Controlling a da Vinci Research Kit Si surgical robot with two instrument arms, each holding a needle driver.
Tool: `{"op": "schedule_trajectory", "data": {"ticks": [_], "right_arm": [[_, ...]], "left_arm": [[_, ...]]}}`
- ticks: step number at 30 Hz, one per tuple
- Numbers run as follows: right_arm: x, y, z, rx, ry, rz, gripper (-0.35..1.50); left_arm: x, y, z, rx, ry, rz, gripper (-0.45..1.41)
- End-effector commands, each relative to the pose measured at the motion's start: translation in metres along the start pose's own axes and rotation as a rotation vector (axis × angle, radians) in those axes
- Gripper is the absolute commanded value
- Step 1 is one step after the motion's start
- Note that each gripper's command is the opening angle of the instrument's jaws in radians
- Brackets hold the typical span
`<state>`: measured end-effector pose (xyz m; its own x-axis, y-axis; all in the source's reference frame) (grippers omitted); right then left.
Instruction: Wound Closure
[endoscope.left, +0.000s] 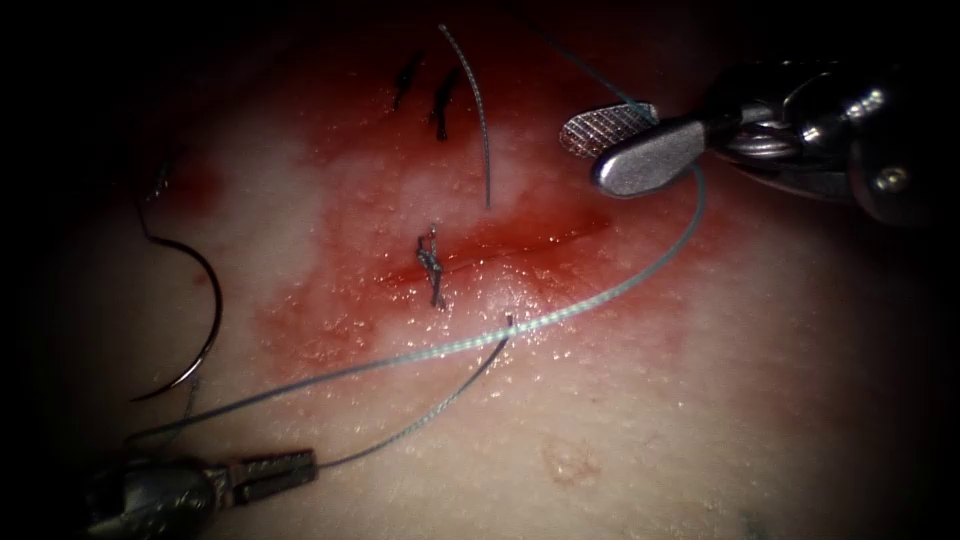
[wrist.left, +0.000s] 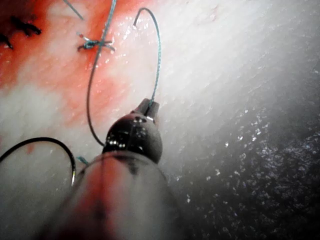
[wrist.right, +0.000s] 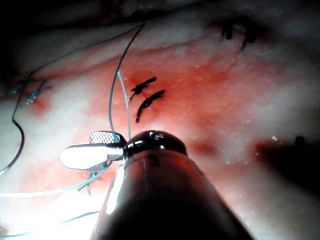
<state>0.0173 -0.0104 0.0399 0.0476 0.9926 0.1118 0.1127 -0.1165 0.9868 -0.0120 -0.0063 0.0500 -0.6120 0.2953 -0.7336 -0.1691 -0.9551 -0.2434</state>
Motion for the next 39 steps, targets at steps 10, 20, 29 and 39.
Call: {"op": "schedule_trajectory", "data": {"ticks": [10, 20, 29, 39], "right_arm": [[0.003, 0.0004, -0.009, 0.008, 0.304, 0.463, 1.48], [0.0033, 0.0011, -0.0149, 0.218, 0.455, 0.524, 1.48], [0.0029, 0.0009, -0.0087, 0.196, 0.302, 0.524, 1.48], [-0.0028, 0.0015, 0.0035, -0.066, -0.097, 0.008, 1.31]], "left_arm": [[-0.0009, 0.0006, 0.0007, -0.004, -0.002, 0.009, -0.45], [-0.0012, 0.0011, 0.001, -0.004, -0.009, 0.014, -0.45], [-0.0012, 0.0012, 0.0011, -0.003, -0.009, 0.014, -0.45], [-0.0011, 0.0012, 0.0005, -0.009, -0.008, 0.013, -0.45]]}}
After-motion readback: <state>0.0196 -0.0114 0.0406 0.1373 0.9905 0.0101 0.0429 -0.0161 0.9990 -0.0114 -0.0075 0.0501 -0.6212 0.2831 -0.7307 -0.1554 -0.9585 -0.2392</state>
